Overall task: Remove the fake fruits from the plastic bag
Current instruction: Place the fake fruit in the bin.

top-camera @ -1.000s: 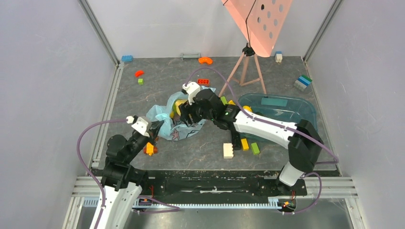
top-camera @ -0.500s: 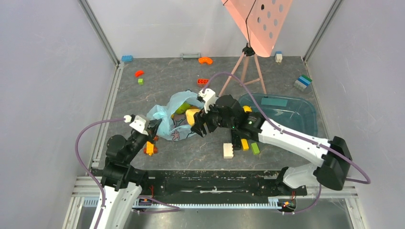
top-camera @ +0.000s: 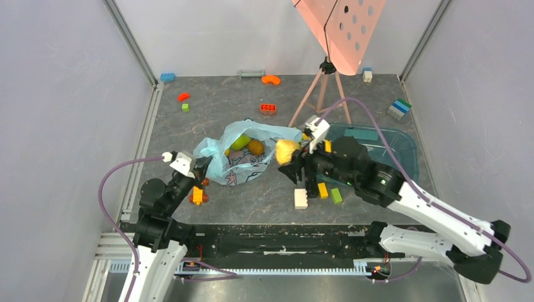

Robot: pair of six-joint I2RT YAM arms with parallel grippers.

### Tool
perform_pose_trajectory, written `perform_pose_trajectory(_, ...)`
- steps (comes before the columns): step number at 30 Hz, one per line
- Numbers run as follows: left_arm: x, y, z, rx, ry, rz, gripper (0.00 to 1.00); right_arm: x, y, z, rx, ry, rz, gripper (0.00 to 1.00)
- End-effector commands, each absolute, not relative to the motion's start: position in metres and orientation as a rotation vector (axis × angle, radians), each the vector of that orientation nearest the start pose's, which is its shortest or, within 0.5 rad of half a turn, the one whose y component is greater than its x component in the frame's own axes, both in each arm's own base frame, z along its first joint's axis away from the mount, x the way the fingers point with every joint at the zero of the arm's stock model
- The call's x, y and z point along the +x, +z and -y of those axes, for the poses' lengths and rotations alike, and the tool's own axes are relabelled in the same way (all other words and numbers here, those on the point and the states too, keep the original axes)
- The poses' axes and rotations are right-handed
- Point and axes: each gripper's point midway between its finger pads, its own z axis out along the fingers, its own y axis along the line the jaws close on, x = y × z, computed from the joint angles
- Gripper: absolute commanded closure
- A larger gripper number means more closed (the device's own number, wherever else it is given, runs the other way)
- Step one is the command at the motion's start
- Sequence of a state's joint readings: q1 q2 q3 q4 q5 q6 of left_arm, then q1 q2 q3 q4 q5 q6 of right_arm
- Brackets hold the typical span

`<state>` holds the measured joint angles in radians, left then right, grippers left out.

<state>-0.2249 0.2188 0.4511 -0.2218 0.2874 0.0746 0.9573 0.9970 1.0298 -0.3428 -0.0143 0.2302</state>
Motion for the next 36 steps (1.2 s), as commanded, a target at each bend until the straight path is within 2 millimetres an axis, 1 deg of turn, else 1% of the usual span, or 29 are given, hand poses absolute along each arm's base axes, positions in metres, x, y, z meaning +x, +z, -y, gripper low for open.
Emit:
perform_pose_trajectory(1, 0.218, 0.254, 0.096, 0.399, -0.365, -1.499, 0.98, 0.202, 0.266, -0.230, -0.490, 0.581, -1.935, 0.41)
perform_pose_trajectory(3, 0.219, 0.254, 0.096, 0.396, -0.365, -1.503, 0.98, 0.206, 0.254, -0.210, -0.418, 0.497, -1.968, 0.41)
perform_pose_trajectory(7, 0.219, 0.253, 0.095, 0.389, -0.360, -1.506, 0.98, 0.218, 0.227, -0.181, -0.318, 0.376, -2.022, 0.41)
perform_pose_trajectory(11, 0.218, 0.252, 0.095, 0.392, -0.362, -1.505, 0.98, 0.239, 0.203, -0.152, -0.239, 0.240, -2.077, 0.42)
perform_pose_trajectory(14, 0.218, 0.251, 0.096, 0.394, -0.364, -1.504, 0.98, 0.259, 0.186, -0.124, -0.156, 0.153, -2.110, 0.42)
perform_pose_trajectory(15, 0.218, 0.250, 0.096, 0.395, -0.366, -1.505, 0.98, 0.264, 0.180, -0.119, -0.139, 0.148, -2.119, 0.42)
perform_pose_trajectory(17, 0.218, 0.250, 0.096, 0.398, -0.367, -1.504, 0.98, 0.278, 0.165, -0.097, -0.049, 0.120, -2.134, 0.42)
perform_pose_trajectory(20, 0.217, 0.250, 0.096, 0.398, -0.363, -1.502, 0.98, 0.290, 0.137, -0.067, 0.069, 0.087, -2.168, 0.42)
perform_pose_trajectory(22, 0.217, 0.249, 0.095, 0.397, -0.359, -1.498, 0.98, 0.296, 0.126, -0.053, 0.126, 0.067, -2.175, 0.42)
perform_pose_trajectory(24, 0.216, 0.250, 0.095, 0.395, -0.357, -1.494, 0.98, 0.301, 0.118, -0.037, 0.183, 0.010, -2.175, 0.41)
perform_pose_trajectory(26, 0.216, 0.249, 0.095, 0.395, -0.355, -1.492, 0.98, 0.305, 0.112, -0.026, 0.226, -0.023, -2.181, 0.40)
perform_pose_trajectory(29, 0.216, 0.250, 0.094, 0.394, -0.353, -1.489, 0.98, 0.309, 0.105, -0.016, 0.270, -0.049, -2.185, 0.35)
perform_pose_trajectory(32, 0.215, 0.251, 0.094, 0.392, -0.348, -1.480, 0.98, 0.310, 0.098, -0.009, 0.295, -0.061, -2.195, 0.32)
perform_pose_trajectory(36, 0.215, 0.251, 0.092, 0.386, -0.340, -1.475, 0.98, 0.309, 0.092, -0.007, 0.298, -0.060, -2.211, 0.26)
